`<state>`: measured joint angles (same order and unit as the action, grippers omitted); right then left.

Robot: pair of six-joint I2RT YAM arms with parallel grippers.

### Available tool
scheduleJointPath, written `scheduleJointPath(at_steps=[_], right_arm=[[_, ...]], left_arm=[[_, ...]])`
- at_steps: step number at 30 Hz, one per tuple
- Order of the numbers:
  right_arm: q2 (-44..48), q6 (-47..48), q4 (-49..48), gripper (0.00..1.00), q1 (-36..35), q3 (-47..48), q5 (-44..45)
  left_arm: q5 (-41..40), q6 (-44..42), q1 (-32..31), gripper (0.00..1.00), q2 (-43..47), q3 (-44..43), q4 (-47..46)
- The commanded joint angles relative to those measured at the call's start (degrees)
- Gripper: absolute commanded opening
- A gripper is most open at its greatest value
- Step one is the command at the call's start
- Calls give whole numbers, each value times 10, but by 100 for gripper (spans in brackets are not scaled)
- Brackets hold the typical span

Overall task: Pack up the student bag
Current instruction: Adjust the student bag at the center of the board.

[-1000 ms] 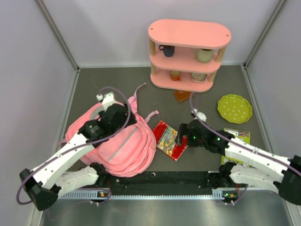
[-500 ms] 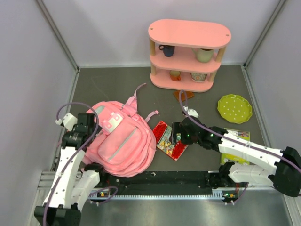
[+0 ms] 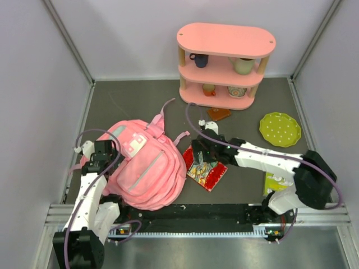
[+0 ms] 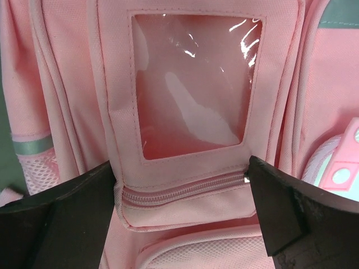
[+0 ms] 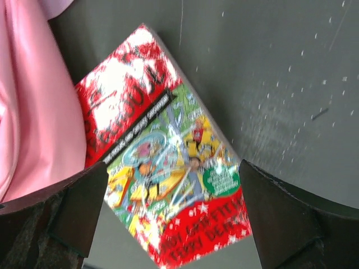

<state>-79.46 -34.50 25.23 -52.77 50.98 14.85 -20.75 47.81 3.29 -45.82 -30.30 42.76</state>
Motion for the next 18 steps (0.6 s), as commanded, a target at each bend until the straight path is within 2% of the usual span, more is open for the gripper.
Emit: scheduleJointPath(at_steps=[1, 4, 5, 6, 10, 13, 18], right_arm=[[-83, 52, -5, 99, -2, 68, 81], [-134, 45, -4, 99, 6, 92, 66], [-145, 41, -6, 99, 8, 94, 60], [-154, 37, -5, 99, 12, 95, 54], [-176, -23, 0, 99, 28, 69, 38], [-171, -54, 0, 99, 50, 30, 36], [-150, -65, 1, 99, 91, -25, 28]], left_arm=[[116, -55, 0, 99, -48, 24, -192], [201, -89, 1, 98, -106, 6, -267], [248, -124, 0, 98, -124, -3, -290], [297, -125, 0, 95, -164, -32, -297], [360, -135, -9, 94, -242, -82, -316], [377, -146, -18, 93, -272, -102, -322], [368, -160, -18, 96, -264, -133, -299]])
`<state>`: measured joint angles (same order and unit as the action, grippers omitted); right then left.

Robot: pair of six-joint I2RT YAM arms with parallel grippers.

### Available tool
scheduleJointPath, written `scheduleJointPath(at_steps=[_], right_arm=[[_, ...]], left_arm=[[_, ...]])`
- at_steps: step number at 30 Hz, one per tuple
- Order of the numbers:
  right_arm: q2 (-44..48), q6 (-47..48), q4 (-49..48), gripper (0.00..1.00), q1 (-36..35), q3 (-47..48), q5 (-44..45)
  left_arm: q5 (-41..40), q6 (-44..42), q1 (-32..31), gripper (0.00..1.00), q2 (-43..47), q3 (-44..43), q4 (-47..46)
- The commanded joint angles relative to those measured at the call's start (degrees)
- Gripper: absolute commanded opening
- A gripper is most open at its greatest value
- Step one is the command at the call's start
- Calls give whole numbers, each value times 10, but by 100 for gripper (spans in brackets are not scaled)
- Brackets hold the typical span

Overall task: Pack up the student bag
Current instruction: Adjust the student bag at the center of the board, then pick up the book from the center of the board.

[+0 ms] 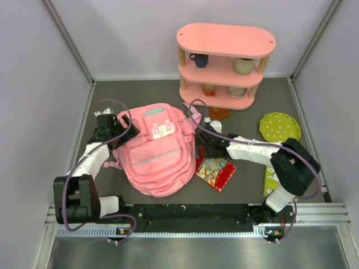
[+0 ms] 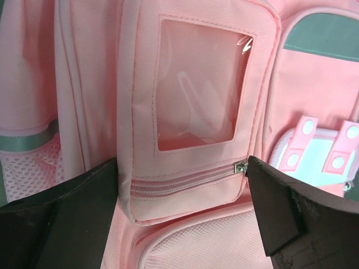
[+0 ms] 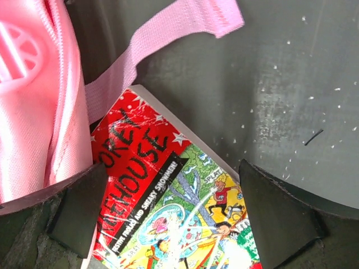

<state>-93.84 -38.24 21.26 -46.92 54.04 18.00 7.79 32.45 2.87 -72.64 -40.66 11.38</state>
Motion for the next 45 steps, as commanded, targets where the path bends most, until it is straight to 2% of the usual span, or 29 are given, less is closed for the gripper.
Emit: scheduleJointPath(at_steps=[1, 3, 10, 15, 17, 18, 19, 23, 25, 26, 28, 29, 32, 33, 36, 42, 45], right_arm=[[1, -32, 40, 99, 33, -64, -3], [25, -39, 35, 99, 32, -86, -9], [104, -94, 38, 99, 33, -151, -17], [168, -136, 46, 99, 33, -208, -17], [202, -138, 58, 99, 33, -216, -11], [213, -134, 62, 99, 33, -216, -9], [226, -129, 67, 99, 33, -216, -7], [302, -100, 72, 99, 43, -227, -8], [323, -80, 67, 99, 56, -239, -23], [337, -71, 61, 99, 64, -241, -30], [344, -41, 56, 99, 84, -245, -49], [344, -34, 55, 99, 89, -245, -53], [343, -9, 37, 99, 116, -245, -85], [348, 11, 22, 99, 130, -248, -129], [371, 19, -15, 99, 147, -271, -175], [382, 34, -23, 99, 166, -279, -201], [373, 38, -25, 99, 166, -280, -214]], left_arm=[[76, -10, -14, 96, 7, -39, 28], [55, -23, -13, 99, 22, -64, 64], [20, -57, -13, 99, 111, -124, 143], [81, -50, -27, 99, 189, -137, 179], [80, -27, -80, 99, 215, -126, 181], [65, -20, -151, 99, 220, -122, 181], [26, 1, -191, 99, 225, -119, 182], [-24, 70, -384, 99, 239, -82, 161], [-65, 103, -442, 99, 235, -65, 150], [-93, 117, -498, 99, 229, -62, 144], [-140, 161, -547, 99, 189, -66, 149], [-146, 172, -587, 99, 171, -71, 148], [-174, 210, -653, 98, 107, -88, 110], [-173, 218, -661, 98, 94, -91, 99], [-170, 227, -675, 99, 56, -89, 67], [-127, 266, -677, 99, -5, -40, -30], [-123, 276, -677, 98, -35, -38, -35]])
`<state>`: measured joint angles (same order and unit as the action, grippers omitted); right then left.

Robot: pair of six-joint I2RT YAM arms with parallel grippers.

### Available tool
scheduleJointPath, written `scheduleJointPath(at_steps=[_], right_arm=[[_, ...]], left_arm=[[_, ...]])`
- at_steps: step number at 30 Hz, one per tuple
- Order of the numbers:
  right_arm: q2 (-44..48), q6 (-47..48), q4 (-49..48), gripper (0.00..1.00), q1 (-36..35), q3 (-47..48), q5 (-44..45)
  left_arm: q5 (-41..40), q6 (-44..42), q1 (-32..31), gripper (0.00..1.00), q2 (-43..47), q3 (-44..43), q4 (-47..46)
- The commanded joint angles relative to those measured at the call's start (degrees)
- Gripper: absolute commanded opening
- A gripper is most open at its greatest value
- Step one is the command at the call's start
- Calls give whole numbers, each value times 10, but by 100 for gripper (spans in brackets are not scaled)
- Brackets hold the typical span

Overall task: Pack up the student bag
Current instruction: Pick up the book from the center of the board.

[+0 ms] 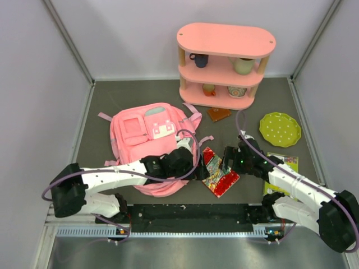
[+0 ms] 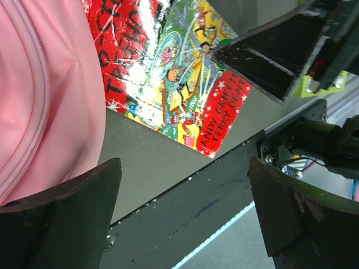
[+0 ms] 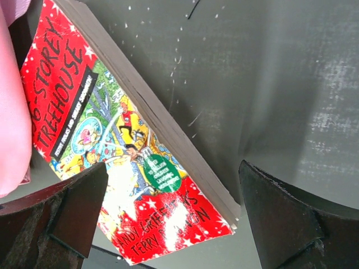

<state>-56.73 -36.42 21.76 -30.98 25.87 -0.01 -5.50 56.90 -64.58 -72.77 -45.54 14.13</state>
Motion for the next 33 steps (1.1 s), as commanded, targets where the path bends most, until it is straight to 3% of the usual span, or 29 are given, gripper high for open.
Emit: scheduleJointPath(at_steps=[1, 16, 25, 33], right_arm=[[0, 22, -32, 99, 7, 1, -37], [-25, 14, -60, 96, 7, -13, -80], [44, -22, -70, 79, 7, -56, -136], [158, -58, -64, 62, 7, -94, -168]], left_arm=[[9, 36, -2, 98, -39, 12, -62], [101, 111, -12, 95, -161, 39, -196], [117, 82, -11, 95, -217, 17, -224], [72, 0, -10, 94, -218, -63, -144]])
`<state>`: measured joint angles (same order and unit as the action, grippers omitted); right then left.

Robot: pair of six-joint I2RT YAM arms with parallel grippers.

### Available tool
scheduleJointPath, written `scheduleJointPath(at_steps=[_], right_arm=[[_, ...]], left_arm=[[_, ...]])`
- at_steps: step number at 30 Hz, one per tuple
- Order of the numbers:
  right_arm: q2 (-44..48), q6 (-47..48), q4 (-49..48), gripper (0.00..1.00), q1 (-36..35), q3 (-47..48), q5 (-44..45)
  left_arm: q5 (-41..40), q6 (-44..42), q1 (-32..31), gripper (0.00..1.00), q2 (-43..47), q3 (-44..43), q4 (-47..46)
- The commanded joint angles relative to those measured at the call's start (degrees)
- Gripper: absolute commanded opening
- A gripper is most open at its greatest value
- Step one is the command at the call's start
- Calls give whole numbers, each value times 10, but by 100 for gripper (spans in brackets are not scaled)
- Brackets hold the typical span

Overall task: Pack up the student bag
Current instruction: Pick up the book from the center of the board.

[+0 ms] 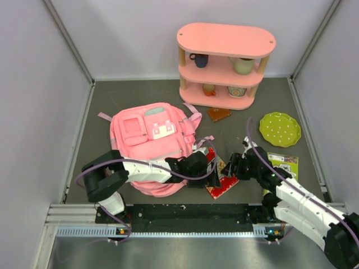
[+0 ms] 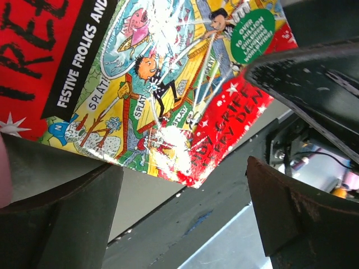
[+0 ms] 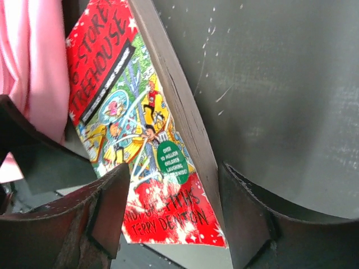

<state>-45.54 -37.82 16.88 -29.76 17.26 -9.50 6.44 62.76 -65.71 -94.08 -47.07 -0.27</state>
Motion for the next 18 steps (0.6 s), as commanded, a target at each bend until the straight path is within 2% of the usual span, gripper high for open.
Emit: scheduleJointPath(at_steps=[1, 11, 13, 15, 16, 18], right_arm=[[65, -45, -12, 59, -4, -12, -76], [77, -47, -12, 41, -4, -16, -98], [72, -45, -13, 33, -4, -16, -105], [69, -46, -14, 28, -4, -16, -104], [69, -45, -14, 19, -5, -16, -103], [69, -45, -12, 17, -4, -14, -98]], left_arm=[[-52, -72, 1, 94, -4, -61, 26], [-49, -91, 1, 92, -12, -95, 40], [-45, -92, 1, 92, -12, -94, 36], [-46, -92, 2, 91, -12, -94, 36], [-45, -93, 1, 91, -11, -94, 35], [-45, -95, 1, 91, -9, -94, 34]])
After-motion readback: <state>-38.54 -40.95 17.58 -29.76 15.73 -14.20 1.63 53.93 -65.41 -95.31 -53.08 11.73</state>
